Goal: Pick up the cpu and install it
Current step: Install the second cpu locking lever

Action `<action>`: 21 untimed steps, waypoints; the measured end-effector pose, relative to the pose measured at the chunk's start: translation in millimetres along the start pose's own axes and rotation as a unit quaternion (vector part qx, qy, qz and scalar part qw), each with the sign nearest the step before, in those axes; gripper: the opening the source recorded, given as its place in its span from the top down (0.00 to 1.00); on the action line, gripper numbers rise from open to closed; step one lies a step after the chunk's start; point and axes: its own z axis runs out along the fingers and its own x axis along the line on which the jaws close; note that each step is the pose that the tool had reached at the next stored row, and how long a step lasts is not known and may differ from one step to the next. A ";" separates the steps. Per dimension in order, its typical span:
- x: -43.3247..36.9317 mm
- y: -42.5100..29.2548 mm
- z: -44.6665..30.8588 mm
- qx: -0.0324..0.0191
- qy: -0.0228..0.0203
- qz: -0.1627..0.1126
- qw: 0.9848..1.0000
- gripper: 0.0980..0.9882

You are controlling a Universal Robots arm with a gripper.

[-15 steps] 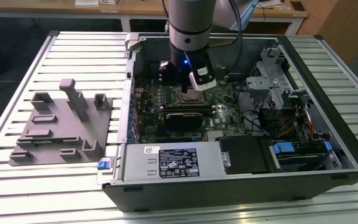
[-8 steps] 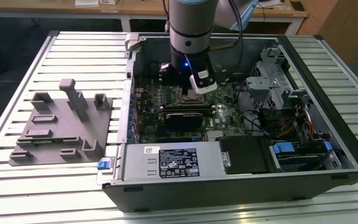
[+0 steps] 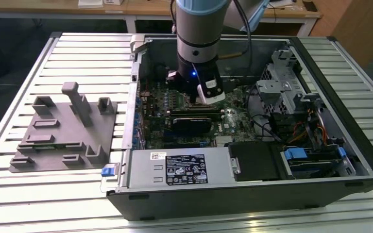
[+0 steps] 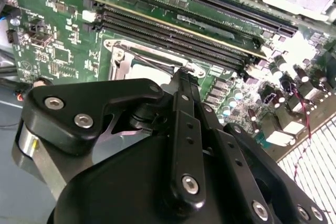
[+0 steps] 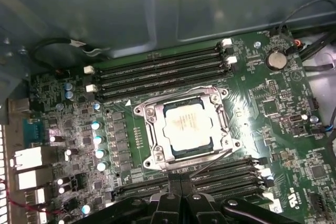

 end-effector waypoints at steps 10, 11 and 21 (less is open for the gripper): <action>4.5 -6.5 15.6 0.000 0.000 0.001 1.000 0.99; 5.3 -7.1 16.9 0.000 0.000 0.001 1.000 0.99; 8.1 -11.0 28.0 -0.011 0.002 0.002 1.000 0.99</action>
